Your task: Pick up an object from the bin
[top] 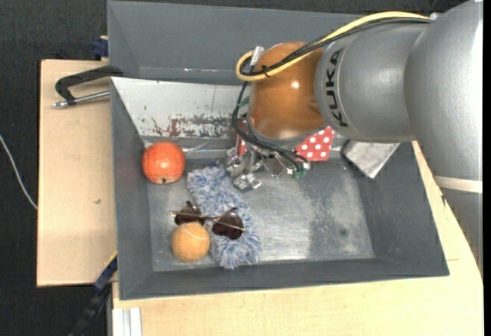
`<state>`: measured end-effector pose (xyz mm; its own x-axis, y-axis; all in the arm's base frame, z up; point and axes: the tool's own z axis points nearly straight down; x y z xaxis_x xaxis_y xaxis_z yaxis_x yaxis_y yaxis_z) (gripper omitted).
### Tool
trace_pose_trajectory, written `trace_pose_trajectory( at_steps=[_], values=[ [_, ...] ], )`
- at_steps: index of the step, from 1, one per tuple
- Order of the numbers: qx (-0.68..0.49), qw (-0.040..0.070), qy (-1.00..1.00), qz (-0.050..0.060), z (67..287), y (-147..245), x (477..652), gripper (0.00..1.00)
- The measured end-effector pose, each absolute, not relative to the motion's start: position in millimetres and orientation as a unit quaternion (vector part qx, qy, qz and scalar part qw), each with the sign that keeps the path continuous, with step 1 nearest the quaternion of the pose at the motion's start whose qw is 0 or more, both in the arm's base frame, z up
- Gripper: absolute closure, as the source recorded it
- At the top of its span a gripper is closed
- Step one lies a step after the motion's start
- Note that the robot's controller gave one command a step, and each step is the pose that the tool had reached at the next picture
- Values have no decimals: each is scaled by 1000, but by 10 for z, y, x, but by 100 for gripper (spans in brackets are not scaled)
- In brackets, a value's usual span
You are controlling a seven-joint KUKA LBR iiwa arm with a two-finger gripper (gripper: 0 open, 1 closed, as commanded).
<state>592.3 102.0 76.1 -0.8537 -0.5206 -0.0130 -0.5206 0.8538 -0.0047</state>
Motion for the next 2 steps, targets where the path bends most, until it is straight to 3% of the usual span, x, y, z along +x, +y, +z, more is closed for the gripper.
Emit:
trace_pose_trajectory(
  at_steps=[2],
  values=[
    [-270, 6, 963, 0, 784, 1019, 5913, 100]
  ],
)
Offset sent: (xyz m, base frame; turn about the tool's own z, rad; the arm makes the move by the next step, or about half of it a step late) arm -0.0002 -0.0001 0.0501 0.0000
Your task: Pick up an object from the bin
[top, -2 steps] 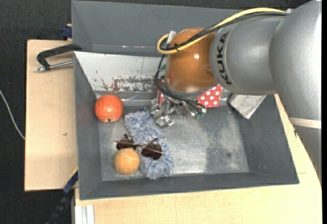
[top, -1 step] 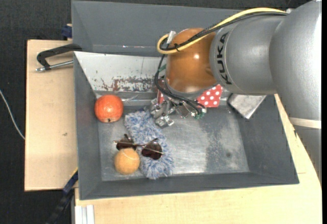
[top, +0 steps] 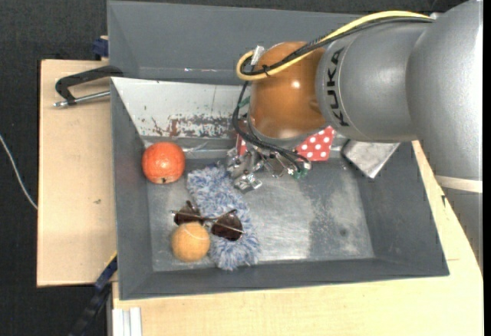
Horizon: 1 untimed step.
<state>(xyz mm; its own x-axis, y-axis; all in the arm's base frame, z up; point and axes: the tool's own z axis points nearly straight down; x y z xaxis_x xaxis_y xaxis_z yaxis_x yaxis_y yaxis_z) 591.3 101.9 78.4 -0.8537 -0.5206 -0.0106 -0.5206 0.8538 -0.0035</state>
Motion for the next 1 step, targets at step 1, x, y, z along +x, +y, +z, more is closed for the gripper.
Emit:
trace_pose_trajectory(
  at_steps=[1],
  values=[
    [-271, 2, 963, 0, 920, 1019, 5888, 100]
  ],
)
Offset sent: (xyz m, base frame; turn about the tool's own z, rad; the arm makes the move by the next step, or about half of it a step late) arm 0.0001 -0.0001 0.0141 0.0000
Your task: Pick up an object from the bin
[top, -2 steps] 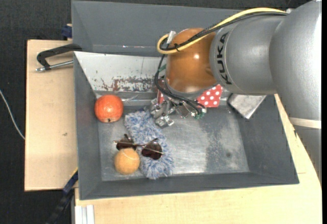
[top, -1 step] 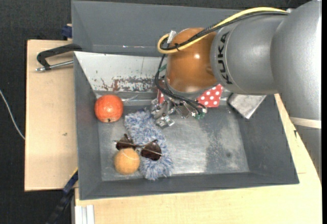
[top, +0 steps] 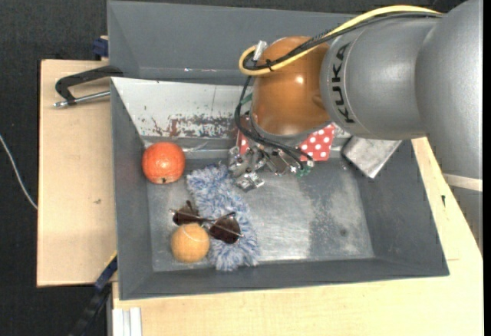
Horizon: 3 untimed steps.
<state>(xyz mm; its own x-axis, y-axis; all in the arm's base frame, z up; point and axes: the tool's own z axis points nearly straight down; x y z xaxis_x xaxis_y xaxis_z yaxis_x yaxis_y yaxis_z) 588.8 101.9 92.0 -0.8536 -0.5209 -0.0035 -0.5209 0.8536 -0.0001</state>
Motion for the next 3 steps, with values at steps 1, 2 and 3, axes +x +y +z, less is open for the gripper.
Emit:
trace_pose_trajectory(
  at_steps=[1, 2, 3],
  values=[
    [-271, 2, 963, 0, 1078, 1023, 5891, 100],
    [-271, 4, 963, 0, 1203, 1025, 5898, 100],
    [-271, 4, 963, 0, 1276, 1026, 5902, 100]
  ],
)
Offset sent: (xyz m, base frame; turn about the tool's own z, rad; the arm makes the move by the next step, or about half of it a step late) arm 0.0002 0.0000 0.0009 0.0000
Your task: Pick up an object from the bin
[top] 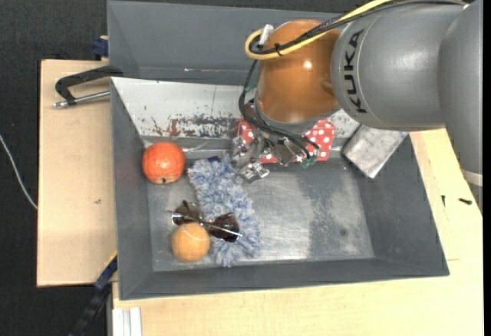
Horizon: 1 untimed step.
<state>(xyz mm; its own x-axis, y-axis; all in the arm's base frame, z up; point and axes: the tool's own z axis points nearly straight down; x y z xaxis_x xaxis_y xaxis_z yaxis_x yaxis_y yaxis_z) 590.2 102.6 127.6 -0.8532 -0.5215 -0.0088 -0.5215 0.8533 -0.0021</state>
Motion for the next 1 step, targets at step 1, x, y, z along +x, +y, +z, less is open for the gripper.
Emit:
trace_pose_trajectory(
  at_steps=[1],
  values=[
    [-271, 3, 963, 0, 1346, 1028, 5901, 100]
  ],
)
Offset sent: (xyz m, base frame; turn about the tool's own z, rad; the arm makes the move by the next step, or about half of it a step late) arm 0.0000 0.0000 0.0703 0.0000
